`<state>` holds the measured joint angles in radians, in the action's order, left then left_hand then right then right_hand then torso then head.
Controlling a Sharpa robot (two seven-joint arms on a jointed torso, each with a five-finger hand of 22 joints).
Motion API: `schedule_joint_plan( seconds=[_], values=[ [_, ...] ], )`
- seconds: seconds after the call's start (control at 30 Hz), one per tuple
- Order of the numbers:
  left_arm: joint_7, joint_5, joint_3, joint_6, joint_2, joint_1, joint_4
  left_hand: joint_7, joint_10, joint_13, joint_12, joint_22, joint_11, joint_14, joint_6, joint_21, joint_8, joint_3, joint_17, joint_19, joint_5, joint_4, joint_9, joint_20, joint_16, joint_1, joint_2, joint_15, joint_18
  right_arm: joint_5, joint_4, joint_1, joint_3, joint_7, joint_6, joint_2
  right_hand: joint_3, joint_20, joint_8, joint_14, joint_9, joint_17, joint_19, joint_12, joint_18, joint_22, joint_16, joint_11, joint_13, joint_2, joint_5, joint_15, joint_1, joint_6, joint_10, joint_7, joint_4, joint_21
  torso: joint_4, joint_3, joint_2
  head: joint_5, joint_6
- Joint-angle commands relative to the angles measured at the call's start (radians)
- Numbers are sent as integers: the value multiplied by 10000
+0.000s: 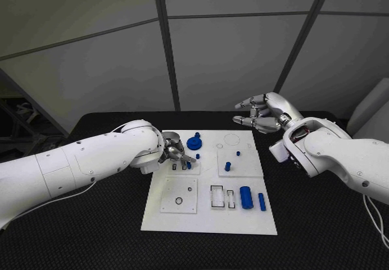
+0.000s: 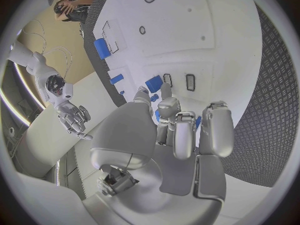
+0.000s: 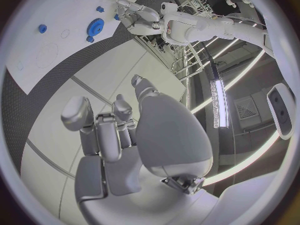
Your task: Assemble the parts on the task board
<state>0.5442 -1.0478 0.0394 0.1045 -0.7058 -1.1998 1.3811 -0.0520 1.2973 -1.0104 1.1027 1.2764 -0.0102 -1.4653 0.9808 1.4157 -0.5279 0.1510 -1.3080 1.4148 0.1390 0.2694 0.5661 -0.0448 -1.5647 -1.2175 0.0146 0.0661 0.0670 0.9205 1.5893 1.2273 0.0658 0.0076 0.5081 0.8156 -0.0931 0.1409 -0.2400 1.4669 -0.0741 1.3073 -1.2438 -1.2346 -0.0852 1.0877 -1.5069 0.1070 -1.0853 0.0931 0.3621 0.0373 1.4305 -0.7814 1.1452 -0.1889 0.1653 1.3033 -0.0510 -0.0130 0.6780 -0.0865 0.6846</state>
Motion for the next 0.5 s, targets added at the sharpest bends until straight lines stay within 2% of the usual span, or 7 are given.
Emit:
schedule_joint_plan(
  seconds=[0.03, 0.23, 0.5],
  values=[
    [-127, -70, 2, 105, 2, -16, -9, -6, 11, -5, -18, 10, -56, -1055, -58, 1, -59, -17, -2628, -25, 72, -65, 33, 27, -61, -153, 28, 45, -40, 14, -2, 18, 9, 15, 3, -21, 49, -26, -36, 664, 3, 1244, 42, 54, -176, -9, 45, -26, -3, -38, 67, -87, -81, -56, 12, -17, 30, -55, 6, -4, -2, -5, 6],
    [-154, -70, 1, 118, 12, -16, -15, 0, 4, 10, -36, 11, -63, -1055, -103, -10, -91, -113, -2628, -36, 74, -179, 131, 33, -61, -408, 159, 51, -37, 14, -17, 18, 9, 12, -7, -39, 49, -26, -36, 664, 3, 1244, 42, 54, -176, -9, 45, -26, -3, -38, 67, -87, -81, -56, 12, -17, 30, -55, -4, -1, 1, -10, 28],
    [-165, -70, 0, 94, 3, -16, -17, 18, -12, 32, -65, -8, -80, -1055, -159, -35, -103, -298, -2628, -62, 73, -321, 227, 42, -61, -715, 352, 63, -29, 14, -30, 18, 8, -17, -26, -33, 47, -34, -62, 667, 2, 1247, 35, 45, -175, -7, 47, -36, -11, -50, 85, -96, -77, -83, 34, -7, 32, -57, 18, -2, -3, -25, 39]
  ],
)
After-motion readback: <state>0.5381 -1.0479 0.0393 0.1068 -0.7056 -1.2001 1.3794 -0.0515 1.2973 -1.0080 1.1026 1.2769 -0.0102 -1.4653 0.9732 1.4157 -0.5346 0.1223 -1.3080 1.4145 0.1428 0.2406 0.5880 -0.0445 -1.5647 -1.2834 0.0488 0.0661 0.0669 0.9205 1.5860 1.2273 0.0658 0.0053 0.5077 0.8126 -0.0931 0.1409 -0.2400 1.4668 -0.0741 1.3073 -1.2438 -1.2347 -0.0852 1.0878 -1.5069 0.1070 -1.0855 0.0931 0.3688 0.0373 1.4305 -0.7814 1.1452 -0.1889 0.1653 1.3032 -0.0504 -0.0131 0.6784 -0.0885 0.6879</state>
